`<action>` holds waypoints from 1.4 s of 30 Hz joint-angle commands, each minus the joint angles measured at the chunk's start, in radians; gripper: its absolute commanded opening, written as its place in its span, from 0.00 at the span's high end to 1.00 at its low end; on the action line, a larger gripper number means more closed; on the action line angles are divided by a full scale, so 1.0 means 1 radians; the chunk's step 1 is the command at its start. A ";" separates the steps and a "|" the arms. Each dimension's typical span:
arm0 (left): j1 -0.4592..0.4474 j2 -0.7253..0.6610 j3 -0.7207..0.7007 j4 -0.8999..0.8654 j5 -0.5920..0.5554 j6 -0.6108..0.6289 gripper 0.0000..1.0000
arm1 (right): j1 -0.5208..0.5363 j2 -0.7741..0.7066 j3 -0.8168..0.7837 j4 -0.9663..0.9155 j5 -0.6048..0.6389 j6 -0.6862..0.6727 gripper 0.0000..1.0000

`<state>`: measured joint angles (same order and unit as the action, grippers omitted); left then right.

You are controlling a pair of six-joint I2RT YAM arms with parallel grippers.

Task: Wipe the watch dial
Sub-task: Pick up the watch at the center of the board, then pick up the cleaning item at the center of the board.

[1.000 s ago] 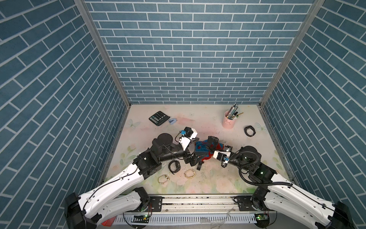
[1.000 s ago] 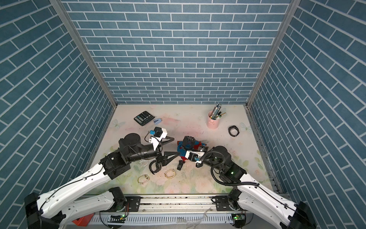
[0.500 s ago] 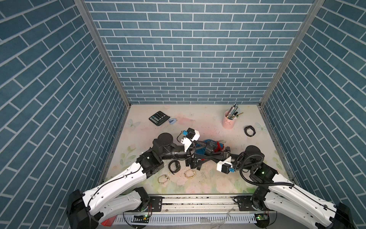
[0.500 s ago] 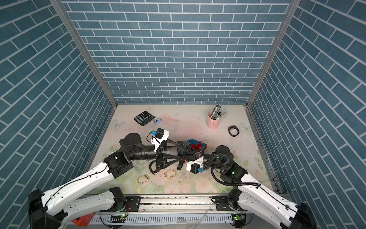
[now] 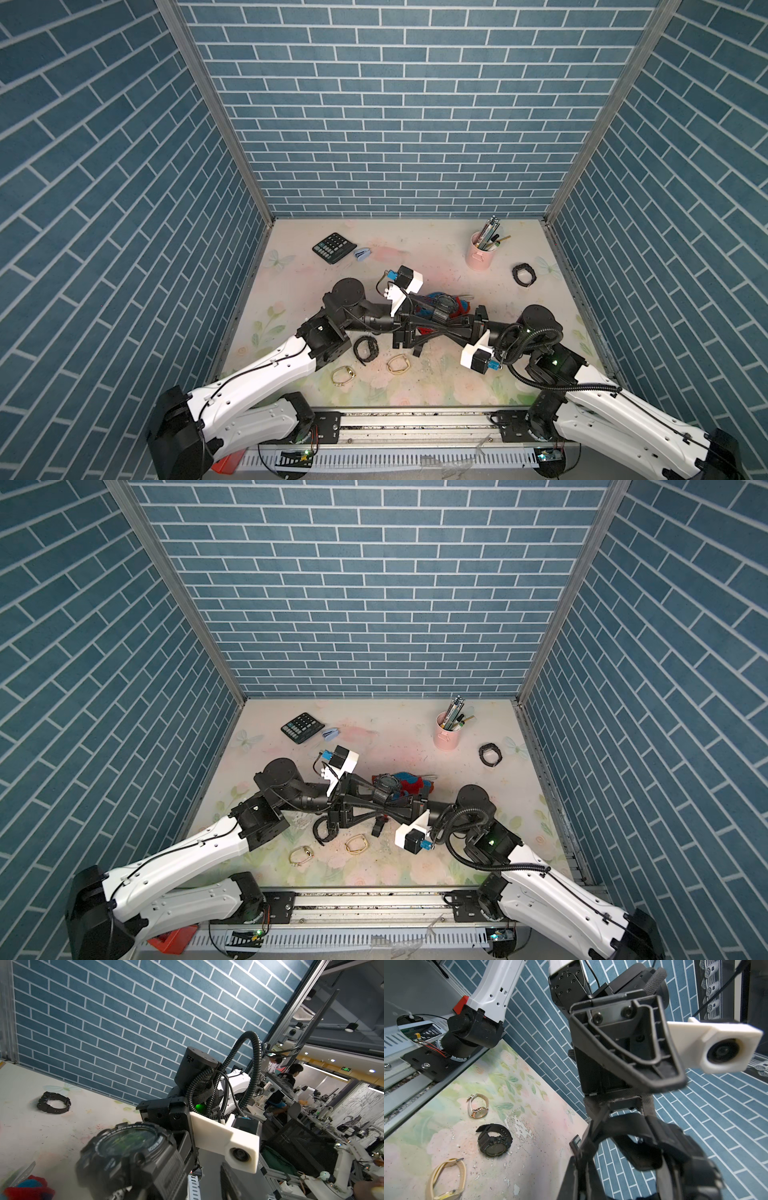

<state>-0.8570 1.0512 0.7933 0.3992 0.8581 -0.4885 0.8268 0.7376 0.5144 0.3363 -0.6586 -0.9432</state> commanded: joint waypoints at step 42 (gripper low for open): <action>0.026 -0.062 -0.442 0.224 -0.885 0.713 1.00 | -0.045 0.192 0.073 -0.413 0.764 1.252 0.21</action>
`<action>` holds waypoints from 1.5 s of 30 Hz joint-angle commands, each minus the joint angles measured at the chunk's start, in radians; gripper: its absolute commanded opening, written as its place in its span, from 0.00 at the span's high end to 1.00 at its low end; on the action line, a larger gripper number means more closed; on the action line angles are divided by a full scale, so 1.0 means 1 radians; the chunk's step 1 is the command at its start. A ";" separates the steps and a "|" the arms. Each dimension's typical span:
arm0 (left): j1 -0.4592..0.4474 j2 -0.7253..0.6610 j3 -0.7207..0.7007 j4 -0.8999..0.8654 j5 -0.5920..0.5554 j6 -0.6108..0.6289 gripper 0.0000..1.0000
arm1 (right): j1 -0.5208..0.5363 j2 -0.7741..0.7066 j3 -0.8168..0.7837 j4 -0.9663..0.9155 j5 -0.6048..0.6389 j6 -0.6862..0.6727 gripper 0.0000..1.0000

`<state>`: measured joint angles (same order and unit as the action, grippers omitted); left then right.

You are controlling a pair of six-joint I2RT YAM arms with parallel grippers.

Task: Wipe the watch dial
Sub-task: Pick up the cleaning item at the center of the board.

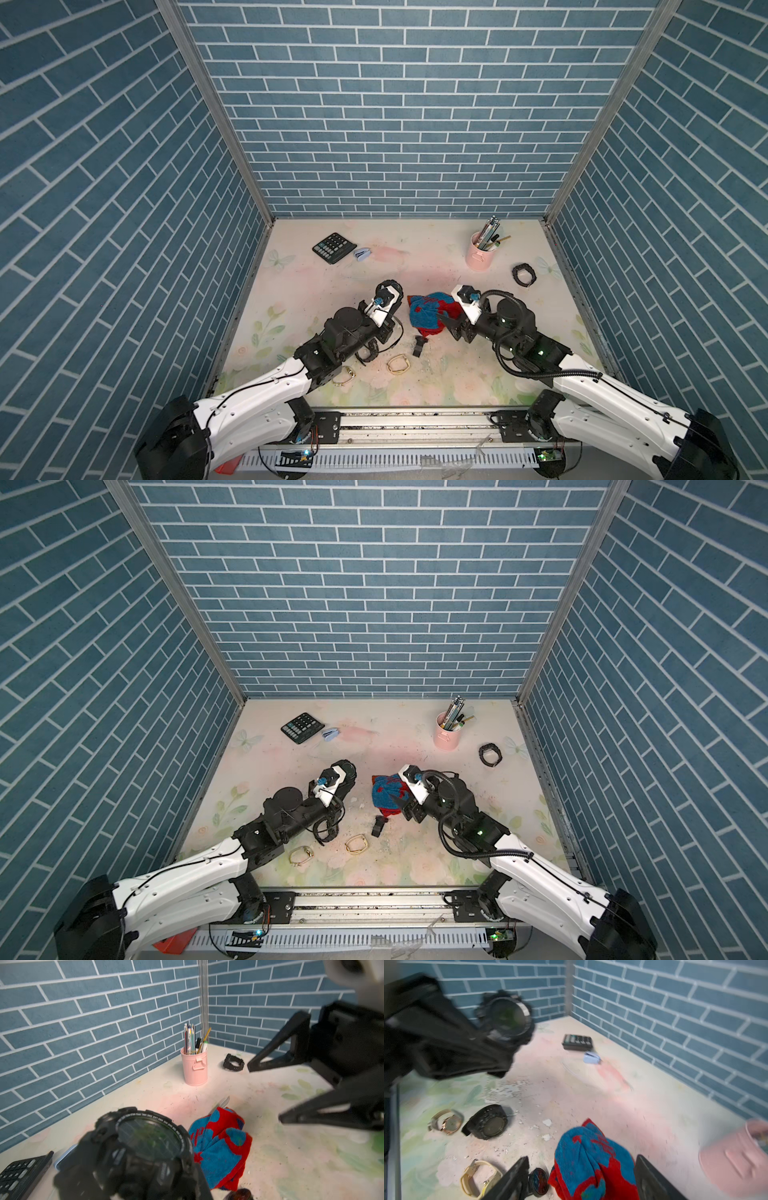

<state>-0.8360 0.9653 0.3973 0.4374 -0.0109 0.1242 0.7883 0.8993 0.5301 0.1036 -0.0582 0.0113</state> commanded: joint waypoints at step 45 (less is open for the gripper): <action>0.099 0.513 0.015 0.409 0.358 0.291 1.00 | -0.248 0.490 0.304 -0.204 -0.400 0.593 1.00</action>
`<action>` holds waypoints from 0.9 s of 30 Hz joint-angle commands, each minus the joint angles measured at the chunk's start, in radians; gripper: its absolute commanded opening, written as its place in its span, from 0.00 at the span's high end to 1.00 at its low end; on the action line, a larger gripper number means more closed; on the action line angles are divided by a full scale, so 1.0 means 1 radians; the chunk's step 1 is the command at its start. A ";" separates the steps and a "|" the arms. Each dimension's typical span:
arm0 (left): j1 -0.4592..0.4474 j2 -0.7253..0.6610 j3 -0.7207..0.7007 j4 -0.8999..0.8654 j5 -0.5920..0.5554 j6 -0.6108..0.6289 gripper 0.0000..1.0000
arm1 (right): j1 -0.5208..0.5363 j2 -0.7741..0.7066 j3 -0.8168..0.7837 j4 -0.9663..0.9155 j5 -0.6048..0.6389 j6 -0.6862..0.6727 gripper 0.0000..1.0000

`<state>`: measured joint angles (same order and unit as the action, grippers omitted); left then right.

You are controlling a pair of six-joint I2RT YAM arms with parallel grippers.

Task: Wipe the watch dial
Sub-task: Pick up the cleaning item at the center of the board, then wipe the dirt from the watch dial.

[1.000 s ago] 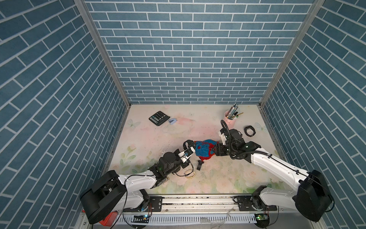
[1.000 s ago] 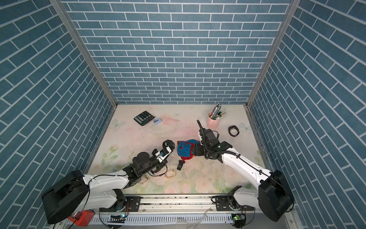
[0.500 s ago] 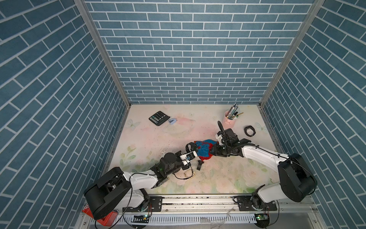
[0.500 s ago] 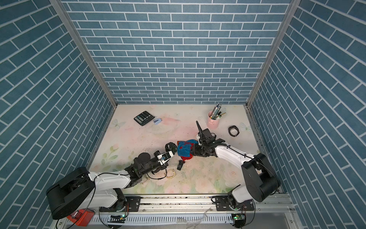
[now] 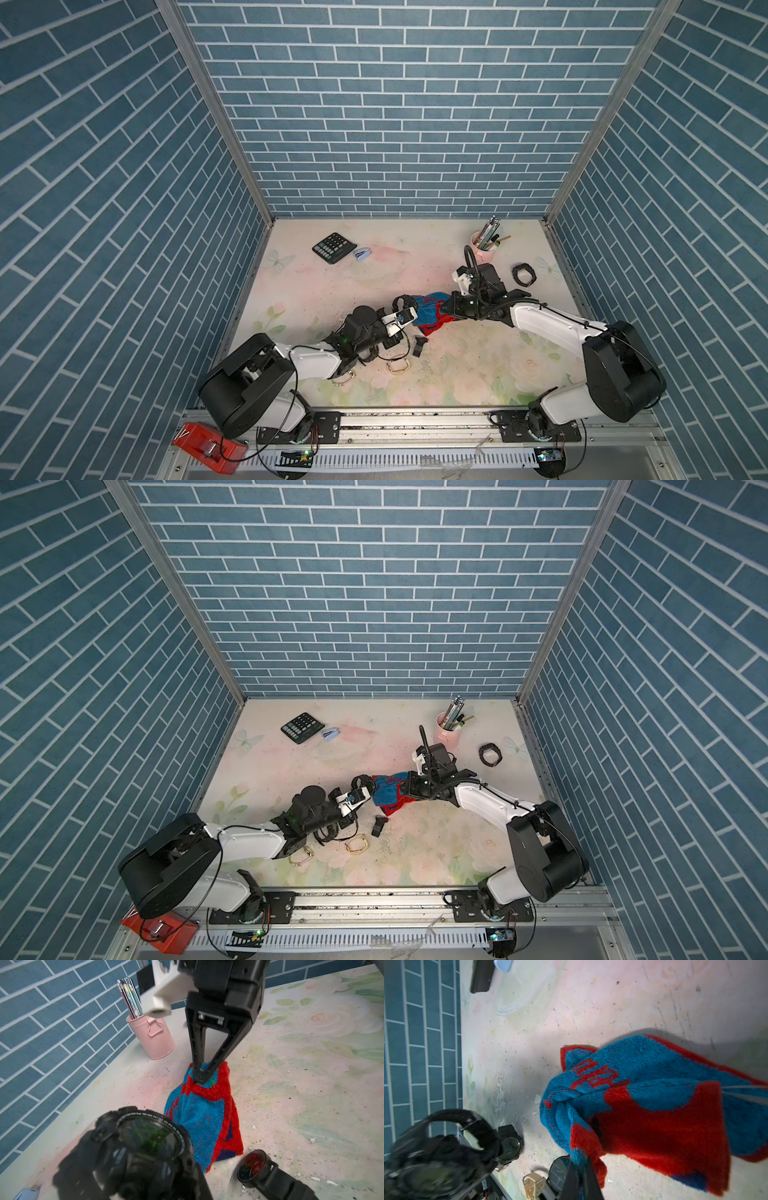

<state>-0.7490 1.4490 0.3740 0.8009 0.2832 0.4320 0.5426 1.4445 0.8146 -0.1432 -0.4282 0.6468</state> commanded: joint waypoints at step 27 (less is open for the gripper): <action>0.078 0.315 0.018 0.494 0.260 -0.200 1.00 | 0.129 0.050 -0.011 0.422 -0.228 -0.023 1.00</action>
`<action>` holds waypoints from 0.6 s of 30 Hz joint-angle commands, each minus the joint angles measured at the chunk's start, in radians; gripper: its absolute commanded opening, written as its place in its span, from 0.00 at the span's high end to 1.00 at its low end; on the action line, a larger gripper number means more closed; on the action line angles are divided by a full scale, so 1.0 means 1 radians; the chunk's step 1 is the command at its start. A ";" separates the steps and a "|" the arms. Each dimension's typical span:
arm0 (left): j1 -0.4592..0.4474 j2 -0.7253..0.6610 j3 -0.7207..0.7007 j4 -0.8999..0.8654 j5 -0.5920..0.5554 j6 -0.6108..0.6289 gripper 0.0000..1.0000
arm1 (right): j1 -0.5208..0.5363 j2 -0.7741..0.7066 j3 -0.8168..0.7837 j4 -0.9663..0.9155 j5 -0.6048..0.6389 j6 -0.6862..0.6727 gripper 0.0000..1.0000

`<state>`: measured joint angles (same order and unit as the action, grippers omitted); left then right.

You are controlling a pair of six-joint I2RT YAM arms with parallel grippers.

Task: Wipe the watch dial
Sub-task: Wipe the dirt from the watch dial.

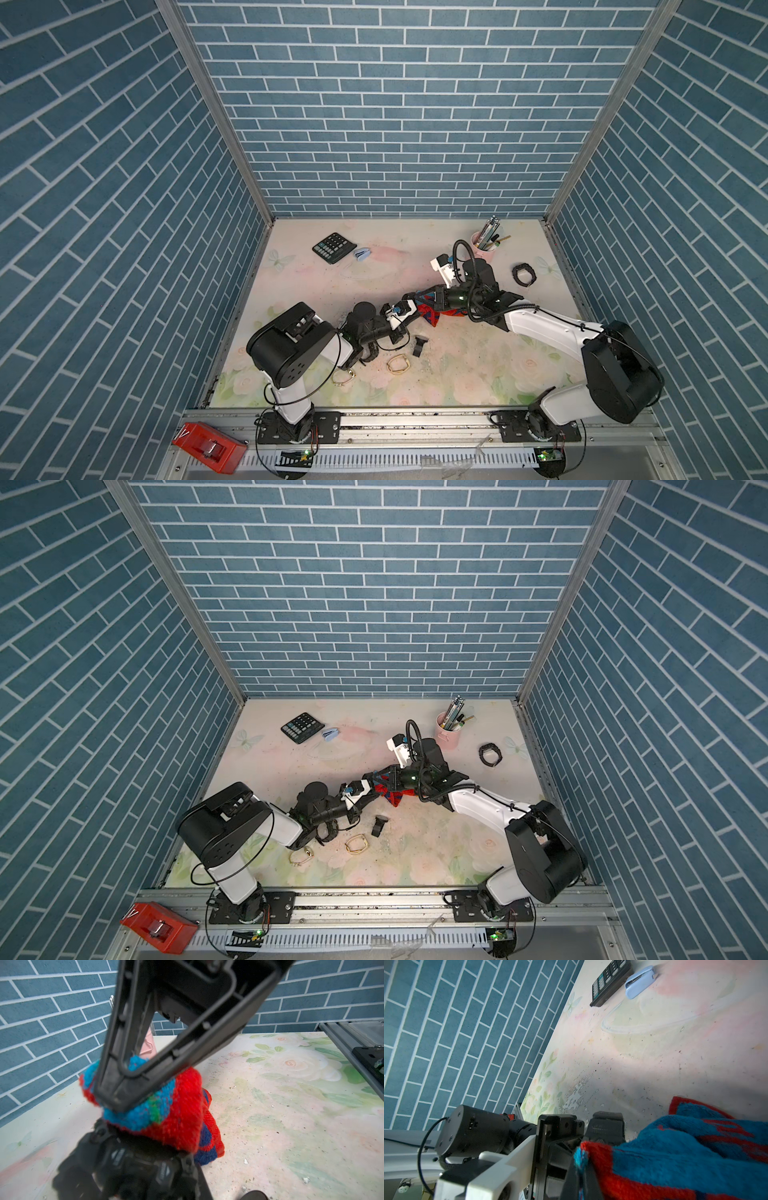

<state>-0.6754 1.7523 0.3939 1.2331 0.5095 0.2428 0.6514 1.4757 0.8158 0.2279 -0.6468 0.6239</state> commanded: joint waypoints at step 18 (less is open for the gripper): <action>0.004 -0.057 -0.019 0.062 0.075 -0.006 1.00 | 0.049 -0.021 -0.070 0.020 -0.034 -0.031 1.00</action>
<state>-0.6716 1.7260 0.3630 1.2205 0.5335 0.2211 0.6769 1.4658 0.7399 0.2649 -0.6441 0.6197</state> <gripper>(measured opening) 0.106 0.057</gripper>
